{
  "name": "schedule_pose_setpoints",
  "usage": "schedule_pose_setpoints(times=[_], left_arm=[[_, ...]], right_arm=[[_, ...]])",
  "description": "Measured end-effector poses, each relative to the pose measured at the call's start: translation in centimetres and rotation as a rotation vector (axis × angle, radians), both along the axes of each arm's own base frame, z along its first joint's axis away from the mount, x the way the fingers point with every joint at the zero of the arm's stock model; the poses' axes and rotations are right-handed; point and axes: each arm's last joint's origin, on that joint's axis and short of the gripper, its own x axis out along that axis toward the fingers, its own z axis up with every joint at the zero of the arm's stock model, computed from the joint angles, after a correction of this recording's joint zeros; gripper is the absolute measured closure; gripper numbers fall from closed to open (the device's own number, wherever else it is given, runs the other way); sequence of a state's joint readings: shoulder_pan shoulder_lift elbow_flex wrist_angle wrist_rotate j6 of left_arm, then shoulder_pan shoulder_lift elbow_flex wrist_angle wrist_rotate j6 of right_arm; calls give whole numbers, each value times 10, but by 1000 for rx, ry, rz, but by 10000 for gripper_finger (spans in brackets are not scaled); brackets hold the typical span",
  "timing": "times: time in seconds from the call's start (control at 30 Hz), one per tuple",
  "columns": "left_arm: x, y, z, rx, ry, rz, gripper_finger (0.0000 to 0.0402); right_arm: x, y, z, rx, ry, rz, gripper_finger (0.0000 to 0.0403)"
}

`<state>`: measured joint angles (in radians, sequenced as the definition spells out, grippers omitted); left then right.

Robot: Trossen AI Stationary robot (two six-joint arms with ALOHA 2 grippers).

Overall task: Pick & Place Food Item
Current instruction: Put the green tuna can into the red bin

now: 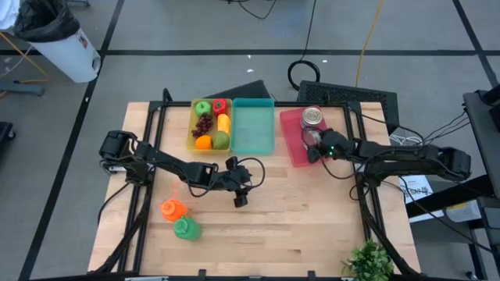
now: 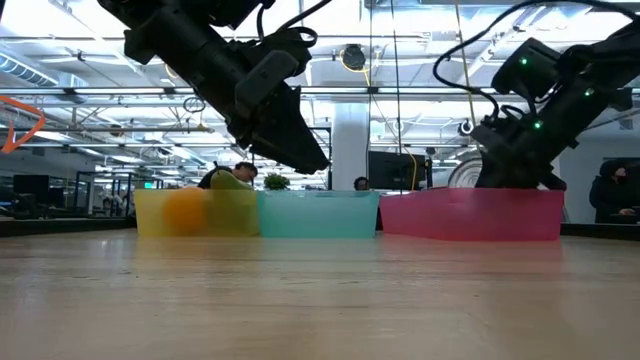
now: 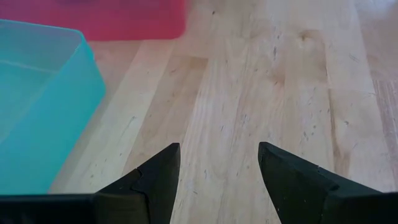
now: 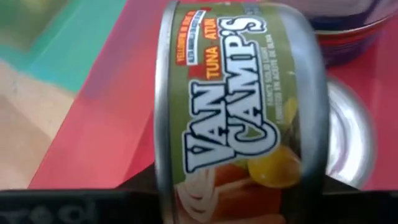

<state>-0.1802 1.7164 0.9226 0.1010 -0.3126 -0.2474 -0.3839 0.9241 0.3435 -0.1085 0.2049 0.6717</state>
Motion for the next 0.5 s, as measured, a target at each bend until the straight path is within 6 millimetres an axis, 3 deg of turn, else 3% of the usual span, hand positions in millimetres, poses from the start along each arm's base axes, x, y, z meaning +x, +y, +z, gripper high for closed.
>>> schedule_pose_setpoints(times=[0.27,0.37,0.5], left_arm=[[0,0,0,1,0,-1,174],[0,0,0,1,0,-1,174],[0,0,0,0,0,0,174]], right_arm=[[2,1,4,11,-49,42,83],[0,2,8,11,-79,37,51],[-1,2,16,-19,-102,43,40]])
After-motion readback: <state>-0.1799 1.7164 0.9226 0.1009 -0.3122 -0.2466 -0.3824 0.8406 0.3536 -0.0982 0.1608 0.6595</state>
